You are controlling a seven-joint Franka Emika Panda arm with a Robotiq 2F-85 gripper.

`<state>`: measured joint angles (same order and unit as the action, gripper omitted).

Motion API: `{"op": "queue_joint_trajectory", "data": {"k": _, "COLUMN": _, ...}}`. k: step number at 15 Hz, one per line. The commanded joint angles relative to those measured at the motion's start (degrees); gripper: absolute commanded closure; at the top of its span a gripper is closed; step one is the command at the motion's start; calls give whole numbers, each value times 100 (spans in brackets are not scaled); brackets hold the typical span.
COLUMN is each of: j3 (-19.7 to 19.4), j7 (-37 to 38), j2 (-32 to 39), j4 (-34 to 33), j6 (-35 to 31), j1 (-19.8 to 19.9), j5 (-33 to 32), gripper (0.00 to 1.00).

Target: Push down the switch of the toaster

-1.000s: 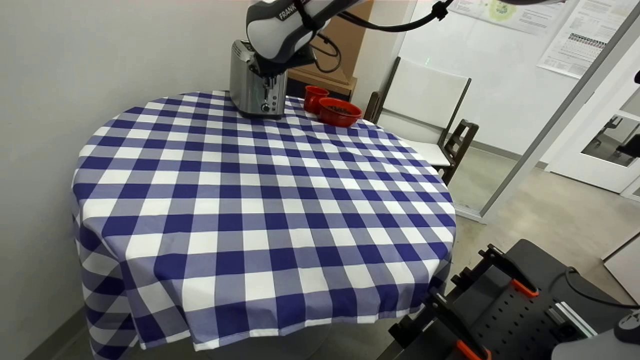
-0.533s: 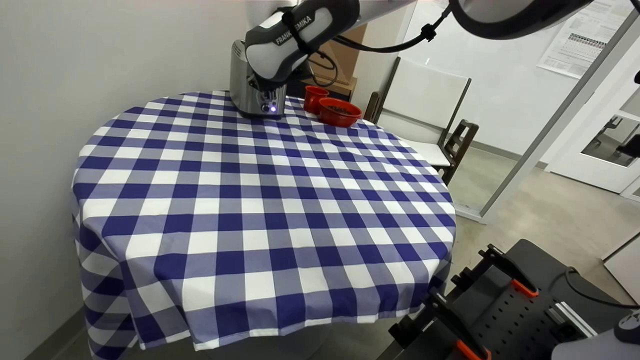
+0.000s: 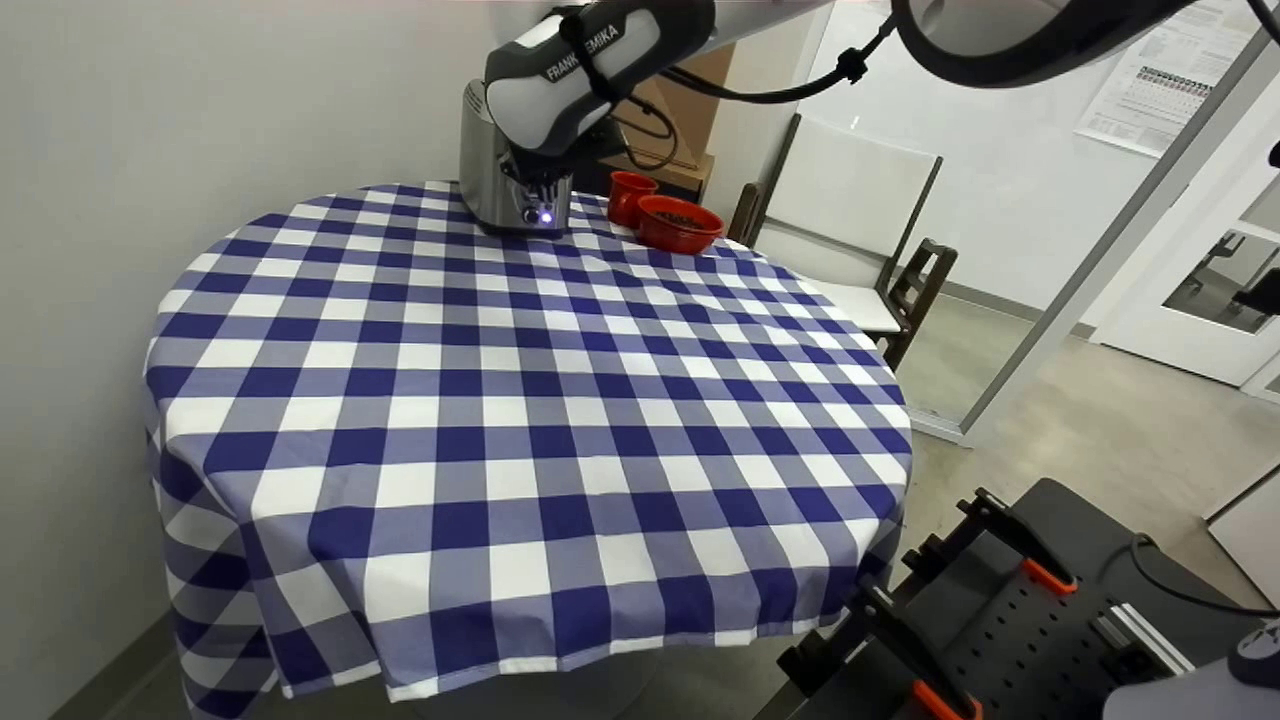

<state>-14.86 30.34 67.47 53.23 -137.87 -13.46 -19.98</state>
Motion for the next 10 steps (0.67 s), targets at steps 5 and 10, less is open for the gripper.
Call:
{"op": "queue_joint_trajectory", "data": {"k": 5, "j3": 659, "j7": -1223, "j2": -1106, "j4": 735, "j6": 1099, "j1": 469, "j5": 828, "gripper": 28}}
{"op": "queue_joint_trajectory", "data": {"k": 10, "j3": 1101, "j7": -2097, "j2": -2372, "j4": 2097, "j6": 1716, "j1": 825, "j5": 1145, "gripper": 0}}
